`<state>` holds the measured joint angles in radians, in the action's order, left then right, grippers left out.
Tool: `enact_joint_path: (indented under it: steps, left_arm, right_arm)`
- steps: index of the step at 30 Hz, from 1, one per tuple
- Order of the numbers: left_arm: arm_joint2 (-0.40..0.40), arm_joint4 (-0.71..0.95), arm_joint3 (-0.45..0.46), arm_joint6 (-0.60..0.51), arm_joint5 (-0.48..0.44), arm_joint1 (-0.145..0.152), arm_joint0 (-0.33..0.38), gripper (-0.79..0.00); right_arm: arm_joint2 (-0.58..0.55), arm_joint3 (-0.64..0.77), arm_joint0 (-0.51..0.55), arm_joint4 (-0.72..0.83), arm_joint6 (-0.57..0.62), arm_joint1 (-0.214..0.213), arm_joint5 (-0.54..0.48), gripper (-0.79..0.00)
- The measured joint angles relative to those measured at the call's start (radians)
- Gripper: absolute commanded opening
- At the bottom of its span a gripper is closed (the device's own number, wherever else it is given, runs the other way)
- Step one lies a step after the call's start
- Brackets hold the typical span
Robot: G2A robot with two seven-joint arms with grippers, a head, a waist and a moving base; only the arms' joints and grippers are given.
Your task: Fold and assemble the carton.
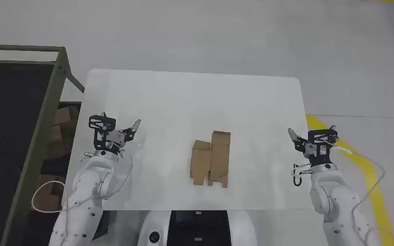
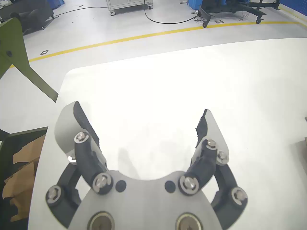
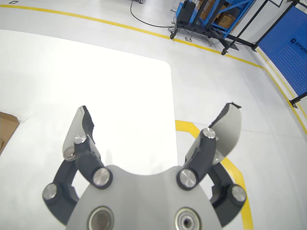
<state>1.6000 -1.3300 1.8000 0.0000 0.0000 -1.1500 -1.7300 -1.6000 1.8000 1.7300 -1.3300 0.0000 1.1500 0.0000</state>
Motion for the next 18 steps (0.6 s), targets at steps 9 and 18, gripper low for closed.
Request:
enact_joint_path:
  steps: [9, 18]
  left_arm:
    - [-0.006, -0.004, 0.001, 0.016, -0.031, 0.000, -0.005, 0.000]
    - [0.020, 0.104, 0.024, 0.015, -0.255, 0.007, -0.042, 0.000]
  right_arm:
    - [-0.001, 0.000, 0.000, -0.001, -0.002, 0.000, 0.000, 0.000]
    - [-0.046, 0.080, 0.051, 0.074, 0.011, -0.002, -0.122, 0.000]
